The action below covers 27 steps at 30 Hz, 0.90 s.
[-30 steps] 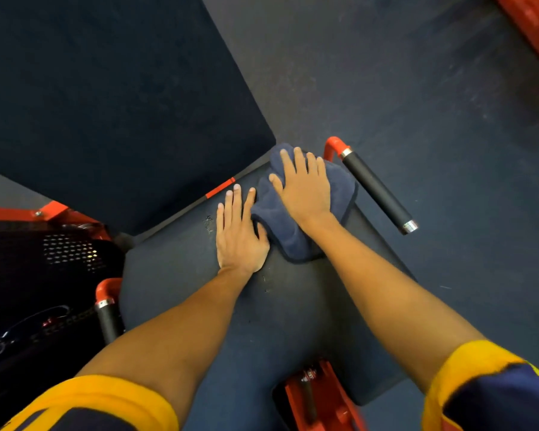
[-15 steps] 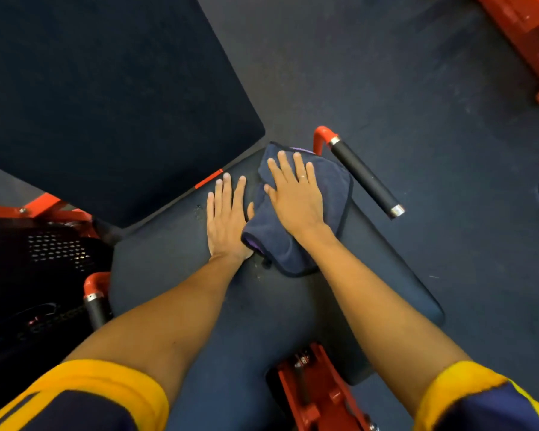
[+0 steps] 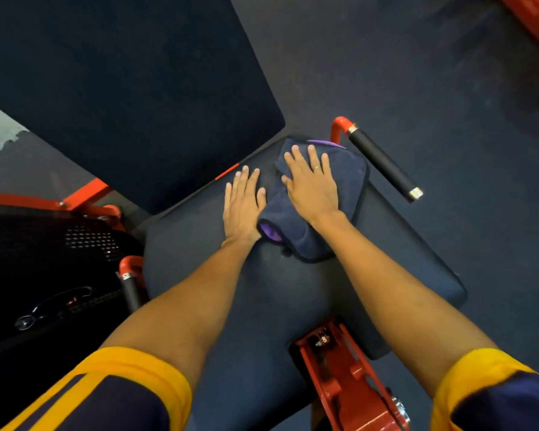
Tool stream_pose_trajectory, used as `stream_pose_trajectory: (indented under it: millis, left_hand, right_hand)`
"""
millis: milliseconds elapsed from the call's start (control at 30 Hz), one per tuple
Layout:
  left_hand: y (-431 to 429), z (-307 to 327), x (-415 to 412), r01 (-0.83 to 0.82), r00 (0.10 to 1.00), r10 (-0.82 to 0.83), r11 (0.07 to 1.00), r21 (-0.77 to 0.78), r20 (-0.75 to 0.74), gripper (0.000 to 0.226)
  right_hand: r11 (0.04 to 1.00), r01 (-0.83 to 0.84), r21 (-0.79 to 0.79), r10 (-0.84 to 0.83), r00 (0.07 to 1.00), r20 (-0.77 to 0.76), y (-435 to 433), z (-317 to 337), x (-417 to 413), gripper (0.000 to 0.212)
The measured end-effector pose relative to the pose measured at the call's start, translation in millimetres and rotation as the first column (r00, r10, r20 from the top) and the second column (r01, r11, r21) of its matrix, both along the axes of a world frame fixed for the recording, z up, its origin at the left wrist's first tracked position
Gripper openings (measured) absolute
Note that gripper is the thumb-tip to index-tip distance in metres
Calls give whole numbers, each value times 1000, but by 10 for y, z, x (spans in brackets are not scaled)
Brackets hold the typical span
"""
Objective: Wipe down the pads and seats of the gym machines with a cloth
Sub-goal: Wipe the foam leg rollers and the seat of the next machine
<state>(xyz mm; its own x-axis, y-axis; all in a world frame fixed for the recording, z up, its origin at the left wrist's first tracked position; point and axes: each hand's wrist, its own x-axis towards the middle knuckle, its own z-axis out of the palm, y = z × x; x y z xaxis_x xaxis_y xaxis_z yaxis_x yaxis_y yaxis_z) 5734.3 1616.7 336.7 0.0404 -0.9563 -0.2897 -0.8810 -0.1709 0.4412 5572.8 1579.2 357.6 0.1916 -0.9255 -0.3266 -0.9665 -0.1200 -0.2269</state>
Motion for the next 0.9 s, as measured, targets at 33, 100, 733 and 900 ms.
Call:
stream_pose_trajectory:
  millis: [33, 100, 733, 900]
  left_hand:
    - [80, 17, 70, -9, 1000, 10, 1000, -14, 22, 52]
    - [214, 54, 213, -40, 998, 42, 999, -30, 55, 53]
    - [314, -43, 260, -42, 982, 58, 995, -91, 180, 58]
    - [264, -79, 293, -26, 977, 46, 995, -99, 208, 68]
  right_hand:
    - [997, -79, -1, 79, 996, 41, 110, 13, -26, 58]
    - [965, -261, -32, 263, 962, 76, 304, 35, -153, 58]
    - [897, -441, 26, 437, 895, 88, -1084, -288, 77, 61]
    - [924, -381, -22, 382, 923, 58, -1131, -239, 379, 56]
